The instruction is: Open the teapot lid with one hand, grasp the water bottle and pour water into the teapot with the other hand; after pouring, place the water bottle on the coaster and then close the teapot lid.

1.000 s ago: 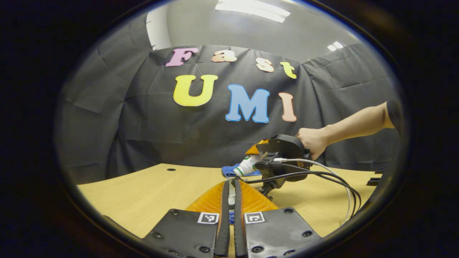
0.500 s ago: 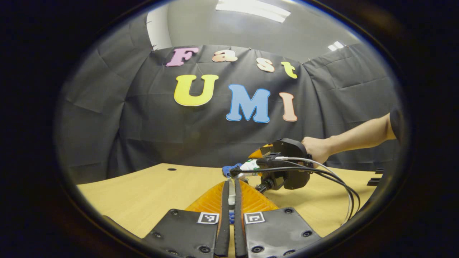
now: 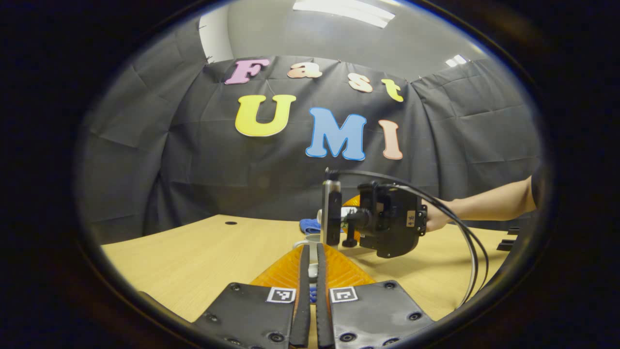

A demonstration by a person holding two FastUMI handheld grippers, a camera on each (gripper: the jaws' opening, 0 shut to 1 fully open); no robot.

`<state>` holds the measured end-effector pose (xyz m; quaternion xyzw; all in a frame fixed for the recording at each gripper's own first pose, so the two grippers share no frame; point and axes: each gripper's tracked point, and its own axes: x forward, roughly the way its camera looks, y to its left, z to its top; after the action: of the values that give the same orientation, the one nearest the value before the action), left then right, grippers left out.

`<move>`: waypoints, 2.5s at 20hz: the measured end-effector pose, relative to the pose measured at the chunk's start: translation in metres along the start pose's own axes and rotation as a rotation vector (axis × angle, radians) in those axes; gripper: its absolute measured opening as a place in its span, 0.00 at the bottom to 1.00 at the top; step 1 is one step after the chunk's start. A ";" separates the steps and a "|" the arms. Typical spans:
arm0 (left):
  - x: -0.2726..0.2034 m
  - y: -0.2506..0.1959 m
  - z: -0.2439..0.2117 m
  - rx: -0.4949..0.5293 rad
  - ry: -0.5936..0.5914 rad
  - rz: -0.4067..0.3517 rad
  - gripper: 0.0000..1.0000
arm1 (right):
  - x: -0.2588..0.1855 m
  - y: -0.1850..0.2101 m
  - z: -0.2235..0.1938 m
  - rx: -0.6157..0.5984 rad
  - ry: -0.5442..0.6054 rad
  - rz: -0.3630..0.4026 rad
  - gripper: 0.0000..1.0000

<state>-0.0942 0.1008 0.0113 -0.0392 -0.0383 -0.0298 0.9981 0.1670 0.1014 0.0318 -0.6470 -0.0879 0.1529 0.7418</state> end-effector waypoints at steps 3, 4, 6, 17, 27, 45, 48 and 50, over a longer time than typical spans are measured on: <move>0.004 -0.001 -0.004 -0.005 0.009 0.001 0.16 | -0.005 -0.012 0.002 0.217 -0.024 -0.021 0.72; 0.006 -0.002 -0.003 -0.003 0.004 0.001 0.12 | -0.008 -0.016 0.004 0.279 -0.034 -0.029 0.72; 0.008 -0.004 -0.003 0.002 0.007 -0.001 0.15 | -0.010 -0.016 0.006 0.383 -0.050 -0.031 0.72; 0.045 -0.009 0.008 0.000 0.013 -0.029 0.11 | -0.032 -0.043 -0.035 0.932 -0.071 -0.108 0.72; 0.157 -0.022 0.010 -0.071 0.082 -0.089 0.12 | -0.053 -0.047 -0.105 1.197 -0.030 -0.179 0.72; 0.243 -0.006 -0.037 0.065 0.182 -0.049 0.16 | -0.053 -0.054 -0.142 1.273 -0.003 -0.256 0.72; 0.243 -0.006 -0.045 0.082 0.194 -0.045 0.15 | -0.049 -0.053 -0.149 1.293 0.007 -0.265 0.72; 0.245 -0.007 -0.051 0.082 0.208 -0.049 0.12 | -0.048 -0.051 -0.153 1.315 0.013 -0.262 0.72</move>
<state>0.1529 0.0762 -0.0193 0.0058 0.0632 -0.0565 0.9964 0.1783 -0.0639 0.0625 -0.0453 -0.0500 0.0793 0.9946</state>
